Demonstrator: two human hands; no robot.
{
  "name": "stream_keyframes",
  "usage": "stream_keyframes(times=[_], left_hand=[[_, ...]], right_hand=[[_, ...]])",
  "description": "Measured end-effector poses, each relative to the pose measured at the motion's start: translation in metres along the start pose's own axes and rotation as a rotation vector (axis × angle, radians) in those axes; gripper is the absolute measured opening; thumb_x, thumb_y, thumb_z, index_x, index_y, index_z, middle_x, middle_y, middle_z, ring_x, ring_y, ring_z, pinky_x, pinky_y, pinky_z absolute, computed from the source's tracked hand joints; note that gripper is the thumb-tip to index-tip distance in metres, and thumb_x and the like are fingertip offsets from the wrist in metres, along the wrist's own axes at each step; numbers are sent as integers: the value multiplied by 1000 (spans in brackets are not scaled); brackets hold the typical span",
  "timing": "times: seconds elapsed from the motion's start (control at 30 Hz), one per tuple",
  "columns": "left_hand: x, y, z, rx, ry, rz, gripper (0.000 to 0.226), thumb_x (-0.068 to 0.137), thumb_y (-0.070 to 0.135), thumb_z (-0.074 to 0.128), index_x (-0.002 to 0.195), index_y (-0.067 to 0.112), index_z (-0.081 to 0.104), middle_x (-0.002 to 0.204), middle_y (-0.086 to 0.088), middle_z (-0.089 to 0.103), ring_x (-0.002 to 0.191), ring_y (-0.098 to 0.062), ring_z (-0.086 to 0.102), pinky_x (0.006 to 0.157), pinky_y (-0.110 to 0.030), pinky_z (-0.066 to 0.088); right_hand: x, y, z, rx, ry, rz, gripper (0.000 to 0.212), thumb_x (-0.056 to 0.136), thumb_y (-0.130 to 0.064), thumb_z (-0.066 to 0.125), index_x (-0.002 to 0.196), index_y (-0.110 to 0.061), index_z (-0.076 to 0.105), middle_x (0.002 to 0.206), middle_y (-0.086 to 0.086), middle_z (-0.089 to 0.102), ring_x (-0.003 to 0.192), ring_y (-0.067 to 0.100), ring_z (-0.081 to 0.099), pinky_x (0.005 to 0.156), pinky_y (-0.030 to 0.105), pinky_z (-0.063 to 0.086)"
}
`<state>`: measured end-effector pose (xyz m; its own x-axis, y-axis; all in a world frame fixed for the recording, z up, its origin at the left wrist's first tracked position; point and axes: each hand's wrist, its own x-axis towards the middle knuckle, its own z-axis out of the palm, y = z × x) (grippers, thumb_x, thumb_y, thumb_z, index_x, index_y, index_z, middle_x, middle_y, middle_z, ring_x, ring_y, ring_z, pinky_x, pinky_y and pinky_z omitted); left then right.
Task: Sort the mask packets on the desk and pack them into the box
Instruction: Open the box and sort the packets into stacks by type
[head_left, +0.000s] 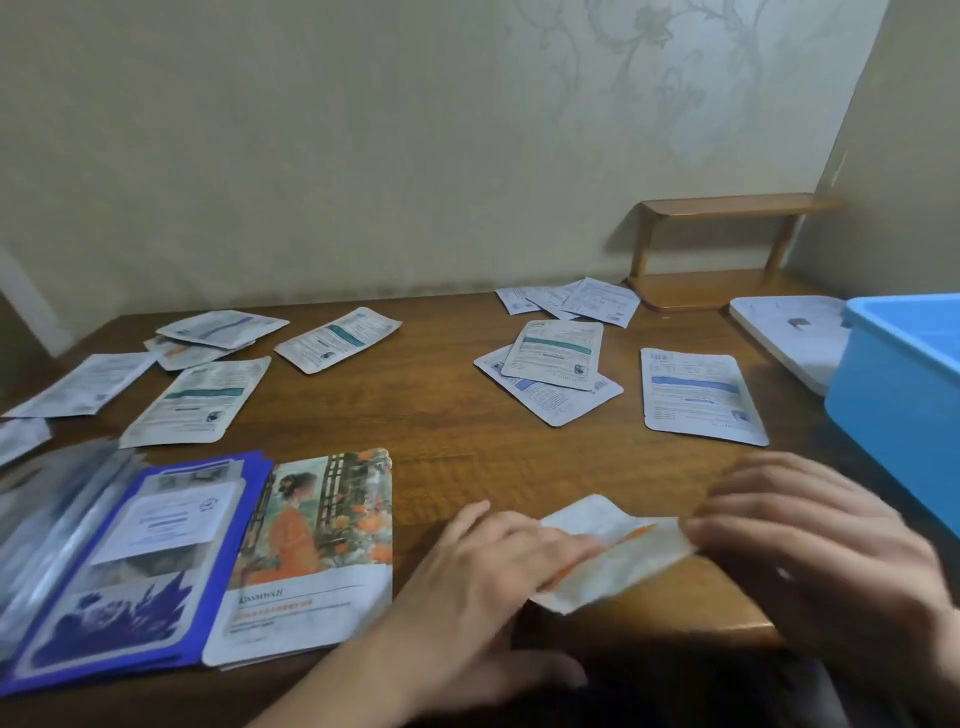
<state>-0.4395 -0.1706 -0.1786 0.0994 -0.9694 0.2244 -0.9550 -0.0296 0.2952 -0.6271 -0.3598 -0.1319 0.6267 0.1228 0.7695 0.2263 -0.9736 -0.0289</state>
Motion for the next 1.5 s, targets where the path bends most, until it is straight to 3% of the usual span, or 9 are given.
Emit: stream_keyframes(times=[0.1, 0.23, 0.4, 0.7, 0.8, 0.93, 1.27, 1.37, 1.5], left_hand=[[-6, 14, -11, -631, 355, -236, 26, 86, 38, 72, 112, 33, 68, 99, 11, 74, 96, -5, 68, 85, -31, 55], [-19, 23, -31, -943, 636, -502, 72, 83, 16, 71, 135, 48, 32, 93, 11, 76, 89, -8, 72, 80, -22, 55], [-78, -14, -54, -292, 731, -568, 37, 64, 67, 72, 99, 62, 64, 99, 33, 62, 97, 8, 58, 76, -9, 45], [-153, -64, -48, 317, 559, -542, 51, 66, 72, 56, 95, 37, 77, 83, 22, 62, 88, -9, 44, 73, -36, 34], [-152, -55, -61, -7, 747, -590, 47, 63, 63, 69, 108, 46, 70, 95, 26, 66, 97, 2, 55, 78, -29, 47], [-128, -52, -86, -1350, 1050, -561, 108, 40, 42, 95, 135, 35, 46, 116, -3, 72, 111, -20, 67, 94, -38, 50], [-60, -44, -86, -1702, 1115, -741, 20, 91, 16, 61, 111, 18, 64, 101, -10, 76, 94, -24, 73, 84, -44, 56], [-71, -57, -106, -1573, 865, -762, 24, 79, 20, 65, 98, 7, 70, 98, -20, 73, 81, -28, 71, 63, -37, 58], [-72, -93, -139, -1279, 516, -818, 18, 83, 17, 71, 100, 10, 72, 98, -16, 75, 90, -30, 72, 77, -43, 59]], right_hand=[[76, 1, 0, 197, 132, 367, 9, 83, -23, 74, 91, -26, 72, 81, -19, 71, 79, -2, 66, 68, 12, 51], [132, 28, 44, 542, -42, 817, 9, 86, -10, 71, 92, -15, 76, 67, -13, 71, 55, -3, 57, 49, 12, 44], [160, 15, 120, 681, -332, 934, 8, 86, -17, 71, 94, -17, 76, 82, 2, 75, 63, 8, 63, 49, 23, 51], [191, -39, 214, 620, -581, 857, 7, 86, -18, 71, 89, -17, 78, 79, -1, 73, 60, 8, 60, 46, 19, 45], [193, -35, 205, 892, -543, 1042, 5, 88, -12, 68, 88, -9, 72, 75, 2, 71, 58, 8, 62, 45, 21, 47], [189, -34, 189, 1339, -267, 1298, 16, 97, -8, 51, 85, -5, 61, 72, 7, 66, 56, 11, 63, 48, 22, 51], [160, -49, 169, 1459, -197, 1444, 17, 94, -21, 57, 101, -7, 63, 92, 17, 72, 84, 27, 73, 66, 39, 59], [162, -41, 149, 1474, -207, 1360, 31, 89, -42, 57, 93, -13, 68, 88, 11, 69, 76, 24, 69, 57, 35, 56], [153, -48, 138, 1314, -383, 1239, 37, 79, -20, 67, 112, -6, 60, 89, 16, 70, 67, 25, 66, 48, 29, 52]])
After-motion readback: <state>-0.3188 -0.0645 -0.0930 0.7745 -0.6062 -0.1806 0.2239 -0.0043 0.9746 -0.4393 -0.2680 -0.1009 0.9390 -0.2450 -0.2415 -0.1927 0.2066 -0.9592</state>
